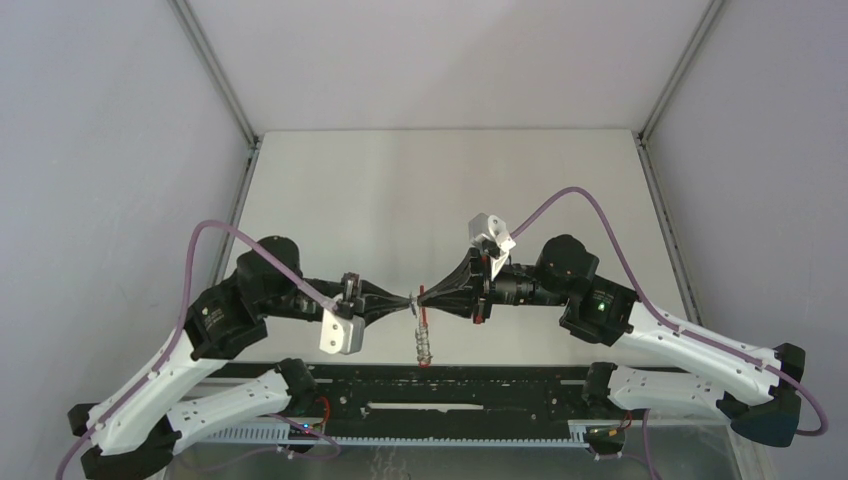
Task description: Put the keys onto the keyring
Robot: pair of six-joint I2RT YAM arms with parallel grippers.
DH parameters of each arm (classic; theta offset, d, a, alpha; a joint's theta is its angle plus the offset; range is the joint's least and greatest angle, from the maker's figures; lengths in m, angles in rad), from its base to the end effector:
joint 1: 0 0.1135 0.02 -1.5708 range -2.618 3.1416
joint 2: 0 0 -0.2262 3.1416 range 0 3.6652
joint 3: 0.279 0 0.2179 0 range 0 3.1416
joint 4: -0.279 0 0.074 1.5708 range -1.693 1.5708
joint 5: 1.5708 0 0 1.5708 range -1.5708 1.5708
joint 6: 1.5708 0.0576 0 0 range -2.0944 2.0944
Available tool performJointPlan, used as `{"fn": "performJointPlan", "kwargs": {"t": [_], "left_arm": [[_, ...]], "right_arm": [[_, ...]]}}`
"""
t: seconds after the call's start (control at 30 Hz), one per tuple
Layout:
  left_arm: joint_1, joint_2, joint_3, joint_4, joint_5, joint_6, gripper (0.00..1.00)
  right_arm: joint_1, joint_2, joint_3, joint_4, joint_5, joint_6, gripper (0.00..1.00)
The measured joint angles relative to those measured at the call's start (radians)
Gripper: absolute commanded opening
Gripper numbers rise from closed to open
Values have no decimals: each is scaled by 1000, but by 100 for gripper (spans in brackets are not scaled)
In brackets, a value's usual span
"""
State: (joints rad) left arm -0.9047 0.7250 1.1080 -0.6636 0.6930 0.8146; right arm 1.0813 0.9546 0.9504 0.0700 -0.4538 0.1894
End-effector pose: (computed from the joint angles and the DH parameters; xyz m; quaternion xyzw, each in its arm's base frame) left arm 0.0553 -0.1299 0.3647 0.7027 0.3358 -0.2966 0.5527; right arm 0.0833 0.2100 0.3655 -0.4354 0.5300 0.5459 0.4812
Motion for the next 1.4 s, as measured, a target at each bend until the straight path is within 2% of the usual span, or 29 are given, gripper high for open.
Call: {"fn": "performJointPlan", "kwargs": {"t": [0.17, 0.37, 0.47, 0.77, 0.97, 1.03, 1.07, 1.13, 1.17, 1.3, 1.4], "left_arm": [[-15, -12, -11, -9, -14, 34, 8], [-19, -13, -11, -16, -10, 26, 25], [-19, -13, -11, -21, 1, 4, 30], [-23, -15, -11, -30, 21, -64, 29], [-22, -23, -11, 6, -57, -167, 23], [-20, -27, -11, 21, -82, -208, 24], [-18, -30, -11, 34, -92, -226, 28], [-16, -34, -11, 60, -105, -269, 42], [-15, -37, -11, 74, -108, -291, 45], [-15, -36, -11, 108, -80, -356, 52], [-15, -34, -11, 111, -47, -374, 54]], "right_arm": [[0, 0, 0, 0, 3, 0, 0], [-1, 0, 0, 1, 7, 0, 0], [-1, -1, 0, 1, 10, 0, 0], [-2, -9, -8, 1, 27, 0, 0], [-5, -12, -9, 1, 21, -1, 0], [-5, -12, -9, 1, 13, -2, 0], [-6, -12, -9, 1, 9, -2, 0], [-6, -12, -9, 1, -2, -3, 0], [-6, -12, -9, 1, -5, -4, 0], [-6, -11, -9, 2, -26, -5, 0], [-6, -8, -9, 2, -36, -5, 0]]}}
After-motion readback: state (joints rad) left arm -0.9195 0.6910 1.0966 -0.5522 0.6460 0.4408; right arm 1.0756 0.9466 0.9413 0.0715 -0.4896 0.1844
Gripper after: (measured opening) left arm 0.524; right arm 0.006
